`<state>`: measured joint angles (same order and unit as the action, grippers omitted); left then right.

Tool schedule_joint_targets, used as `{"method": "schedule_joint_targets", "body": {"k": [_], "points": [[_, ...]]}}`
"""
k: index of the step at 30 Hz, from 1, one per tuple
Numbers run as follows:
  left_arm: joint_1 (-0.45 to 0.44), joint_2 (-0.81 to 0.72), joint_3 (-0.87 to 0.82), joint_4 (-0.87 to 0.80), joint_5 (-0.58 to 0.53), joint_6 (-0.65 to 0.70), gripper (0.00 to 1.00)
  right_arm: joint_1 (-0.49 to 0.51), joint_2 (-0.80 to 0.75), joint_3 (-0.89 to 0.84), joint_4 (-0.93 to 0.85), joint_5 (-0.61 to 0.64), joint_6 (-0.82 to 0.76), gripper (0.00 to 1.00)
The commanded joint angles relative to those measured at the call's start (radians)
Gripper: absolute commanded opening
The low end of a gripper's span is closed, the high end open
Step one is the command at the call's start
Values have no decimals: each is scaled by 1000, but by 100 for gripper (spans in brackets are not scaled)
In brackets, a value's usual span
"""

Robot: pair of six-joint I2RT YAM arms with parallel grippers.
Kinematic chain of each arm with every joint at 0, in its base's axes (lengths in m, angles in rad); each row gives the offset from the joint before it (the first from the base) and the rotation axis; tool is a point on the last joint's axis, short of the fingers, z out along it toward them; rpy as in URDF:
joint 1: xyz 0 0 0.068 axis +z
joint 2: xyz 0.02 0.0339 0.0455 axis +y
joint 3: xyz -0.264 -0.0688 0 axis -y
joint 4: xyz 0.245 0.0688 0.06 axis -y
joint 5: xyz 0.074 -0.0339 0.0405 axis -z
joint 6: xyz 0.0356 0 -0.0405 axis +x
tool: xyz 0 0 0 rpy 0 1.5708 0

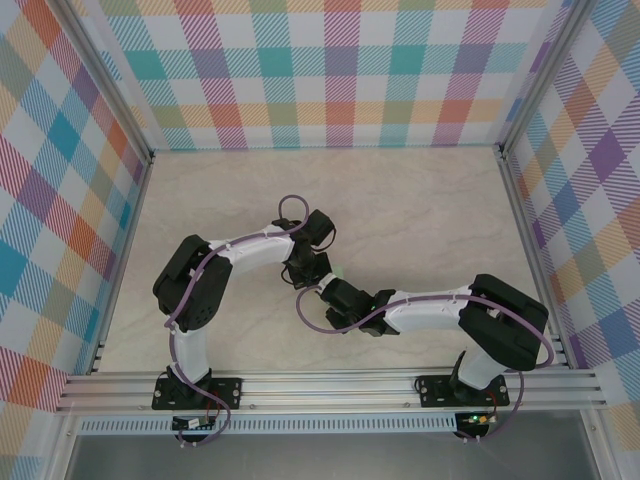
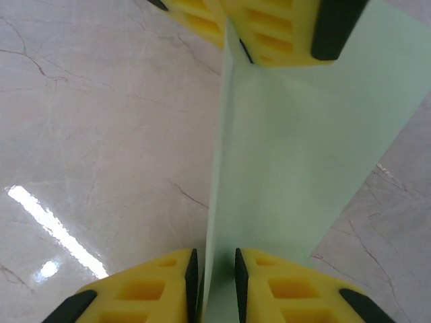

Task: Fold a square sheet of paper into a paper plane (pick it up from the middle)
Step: Fold the wing for the fifth time at the center of the table.

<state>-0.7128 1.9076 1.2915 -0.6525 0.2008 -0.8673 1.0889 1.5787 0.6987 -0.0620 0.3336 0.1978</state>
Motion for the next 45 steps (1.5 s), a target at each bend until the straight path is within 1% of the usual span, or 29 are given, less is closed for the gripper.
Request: {"method": "schedule_joint_targets", "body": {"k": [1,4,5,6,9,11,12,15,17,20,22,25,26,27,29,30,31,33,34,36,38,39,42,45], "points": [[-4,-5,22,-33,5,4,1,9,-9,4,-4,14,24,21],[-5,-6,23,-35,1,5,2,8,-17,-1,0,12,59,22],[-5,-5,23,-36,0,4,2,9,-20,-3,2,6,68,20],[-5,-5,22,-36,-1,3,2,8,-23,-4,7,-7,76,19],[-4,-4,21,-39,-2,3,2,6,-22,-5,12,-16,108,20],[-5,-6,20,-39,-4,3,2,6,-20,-6,11,-13,131,22],[-4,-6,19,-42,-4,4,2,6,-19,-6,13,-16,143,25],[-4,-3,18,-42,-3,6,2,6,-18,-1,15,-34,160,25],[-5,-3,19,-41,-3,6,2,5,-25,-6,22,-46,168,27],[-4,-6,19,-44,-4,5,2,5,-35,-8,23,-49,172,25],[-4,-6,19,-45,-5,6,2,5,-37,-10,25,-48,173,21],[-5,-8,20,-47,-6,7,2,5,-40,-14,30,-58,177,19],[-4,-9,19,-49,-7,6,2,5,-37,-17,33,-63,178,18],[-5,-11,19,-49,-10,6,3,6,-37,-22,37,-68,183,14],[-5,-21,17,-46,-13,7,9,0,-41,-38,58,-85,199,10],[-5,-30,17,-48,-21,6,10,-6,-46,-49,69,-98,211,9],[-5,-43,16,-51,-36,2,14,-14,-52,-60,82,-113,220,7],[-4,-85,9,-49,-74,-4,34,-41,-75,-98,137,-175,241,5],[-2,-105,6,-44,-89,-5,40,-54,-86,-115,163,-207,250,4],[-2,-152,-2,-43,-135,-10,44,-84,-109,-153,225,-279,275,3],[-4,-199,-31,-9,-161,-18,53,-119,-125,-188,288,-351,304,3],[-3,-222,-52,11,-173,-26,55,-138,-129,-207,321,-393,319,2],[-2,-278,-118,75,-183,-43,55,-196,-128,-245,404,-510,367,2],[-7,-318,-180,140,-174,-45,53,-249,-109,-270,477,-611,419,2]]}}
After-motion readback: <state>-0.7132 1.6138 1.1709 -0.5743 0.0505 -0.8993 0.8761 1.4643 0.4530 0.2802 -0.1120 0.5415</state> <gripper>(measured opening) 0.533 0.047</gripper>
